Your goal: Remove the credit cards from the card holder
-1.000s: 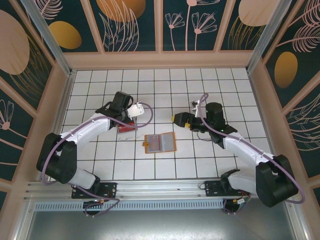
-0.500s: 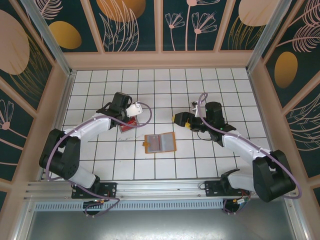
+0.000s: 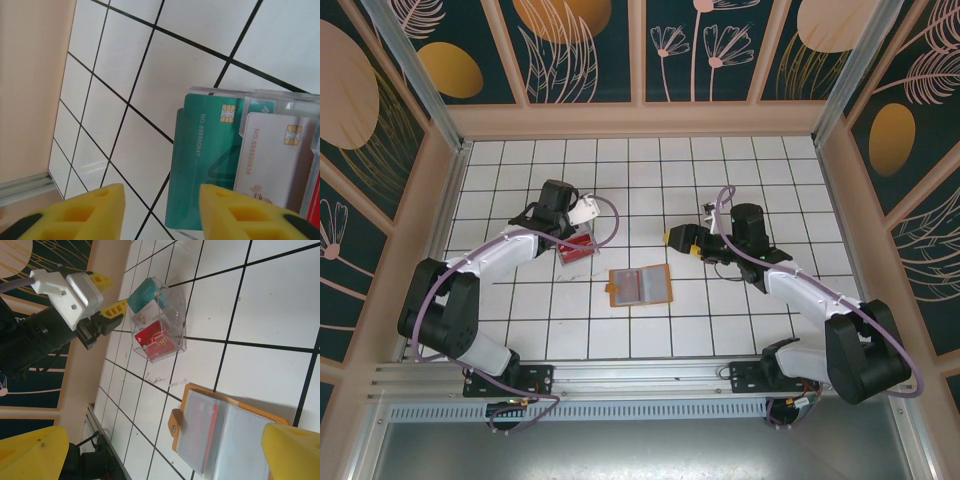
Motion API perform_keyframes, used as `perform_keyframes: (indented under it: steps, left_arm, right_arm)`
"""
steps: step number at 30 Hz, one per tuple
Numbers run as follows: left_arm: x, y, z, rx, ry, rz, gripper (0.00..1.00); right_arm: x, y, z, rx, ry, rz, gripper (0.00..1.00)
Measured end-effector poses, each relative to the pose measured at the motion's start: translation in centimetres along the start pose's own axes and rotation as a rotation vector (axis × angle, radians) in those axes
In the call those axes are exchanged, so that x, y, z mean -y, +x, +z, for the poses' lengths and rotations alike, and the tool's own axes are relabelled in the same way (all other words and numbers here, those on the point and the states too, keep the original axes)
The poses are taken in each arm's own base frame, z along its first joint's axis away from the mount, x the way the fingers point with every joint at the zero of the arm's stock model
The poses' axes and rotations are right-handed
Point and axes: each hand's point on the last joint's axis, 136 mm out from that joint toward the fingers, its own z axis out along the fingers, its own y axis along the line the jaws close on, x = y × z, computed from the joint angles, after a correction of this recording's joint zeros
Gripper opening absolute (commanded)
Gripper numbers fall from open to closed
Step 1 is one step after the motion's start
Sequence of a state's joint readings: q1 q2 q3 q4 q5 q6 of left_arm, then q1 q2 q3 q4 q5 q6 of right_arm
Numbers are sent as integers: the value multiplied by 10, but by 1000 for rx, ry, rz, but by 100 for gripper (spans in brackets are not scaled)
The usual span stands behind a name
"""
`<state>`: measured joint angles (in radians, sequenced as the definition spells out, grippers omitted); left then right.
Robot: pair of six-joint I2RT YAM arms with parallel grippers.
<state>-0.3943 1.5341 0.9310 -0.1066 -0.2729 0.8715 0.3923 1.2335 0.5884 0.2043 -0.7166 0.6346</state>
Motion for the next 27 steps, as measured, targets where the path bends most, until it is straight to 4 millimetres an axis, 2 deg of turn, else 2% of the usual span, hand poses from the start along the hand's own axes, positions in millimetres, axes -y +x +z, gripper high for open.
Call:
perform_keyframes:
  steps: [3, 4, 7, 11, 13, 17, 21, 24, 27]
  left_arm:
    - [-7, -4, -8, 21, -20, -61, 91]
    - [-11, -5, -12, 29, -31, -88, 98]
    - [-29, -13, -24, 62, -79, -212, 98]
    - [-67, -33, -48, 133, -142, -419, 94]
    - [-85, -43, -63, 170, -154, -545, 89]
    - [-101, -49, -86, 199, -137, -774, 78]
    - [-85, -44, -97, 199, -47, -965, 69]
    - [-59, -34, -102, 193, 38, -1096, 64]
    - [-29, -23, -107, 185, 128, -1236, 55]
  right_arm:
    - [0, 0, 0, 0, 0, 0, 99]
    - [0, 0, 0, 0, 0, -1, 99]
    - [2, 0, 0, 2, 9, -3, 99]
    - [11, 3, 5, -8, 62, -13, 92]
    - [18, 6, 10, -22, 103, -19, 83]
    - [33, 19, 22, -71, 175, -28, 68]
    - [48, 40, 36, -135, 248, -34, 52]
    - [62, 54, 43, -172, 307, -26, 40]
    - [75, 67, 48, -207, 362, -14, 37]
